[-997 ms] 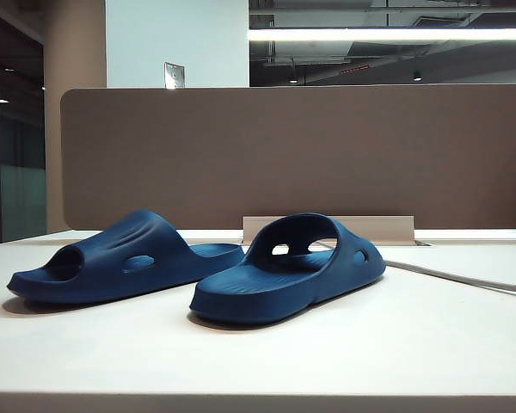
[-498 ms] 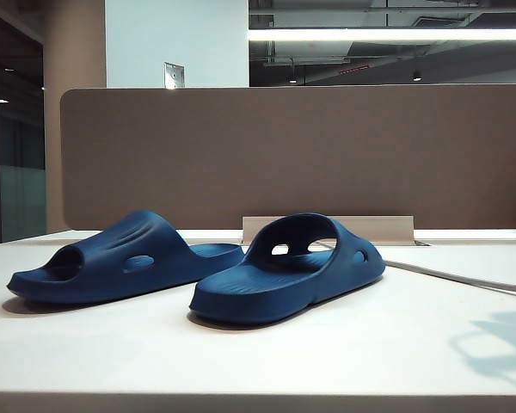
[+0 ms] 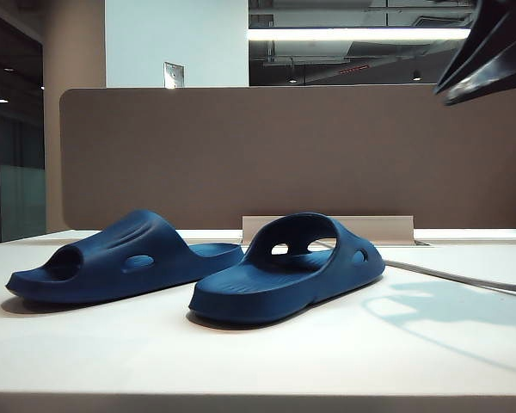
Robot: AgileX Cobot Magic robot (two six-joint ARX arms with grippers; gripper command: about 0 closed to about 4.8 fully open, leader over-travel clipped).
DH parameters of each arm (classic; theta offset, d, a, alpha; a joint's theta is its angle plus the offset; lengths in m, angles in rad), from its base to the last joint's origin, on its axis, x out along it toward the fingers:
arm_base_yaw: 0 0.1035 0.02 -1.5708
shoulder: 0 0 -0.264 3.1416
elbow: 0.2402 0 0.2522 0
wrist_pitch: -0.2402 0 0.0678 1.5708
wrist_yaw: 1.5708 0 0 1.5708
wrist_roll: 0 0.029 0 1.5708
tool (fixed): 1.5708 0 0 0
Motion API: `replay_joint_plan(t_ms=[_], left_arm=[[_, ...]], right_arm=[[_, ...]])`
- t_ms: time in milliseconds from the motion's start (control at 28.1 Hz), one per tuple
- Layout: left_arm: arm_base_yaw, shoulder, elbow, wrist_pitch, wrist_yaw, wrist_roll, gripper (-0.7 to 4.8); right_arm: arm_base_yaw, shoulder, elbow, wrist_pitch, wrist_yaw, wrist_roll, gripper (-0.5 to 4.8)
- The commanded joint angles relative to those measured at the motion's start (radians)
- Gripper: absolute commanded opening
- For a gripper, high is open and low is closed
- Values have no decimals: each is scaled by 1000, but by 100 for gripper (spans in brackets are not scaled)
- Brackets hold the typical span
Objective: Interlock the pair of blue slippers on the table with their fronts facing up.
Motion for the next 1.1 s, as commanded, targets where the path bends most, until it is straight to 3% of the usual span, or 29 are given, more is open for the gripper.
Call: replay_joint_plan(t_ms=[36, 214, 498, 605, 676, 747, 1103], left_arm=[[1, 1, 1, -11, 16, -71, -6], [2, 1, 1, -10, 34, -134, -6], [2, 1, 1, -11, 84, -151, -6], [2, 1, 1, -11, 93, -151, -6], [2, 1, 1, -11, 94, -151, -6], [2, 1, 0, -11, 103, -151, -6], [2, 1, 0, -13, 134, -151, -6]], right_arm=[[-2, 88, 61, -6, -36, -77, 65], [-14, 217, 150, -56, -143, -150, 103], [-50, 440, 302, -104, -171, -161, 118], [-60, 532, 370, -136, -252, -171, 119], [-61, 594, 419, -159, -295, -185, 149], [-61, 647, 466, -184, -309, -206, 173], [-60, 891, 708, -322, -335, -336, 191]])
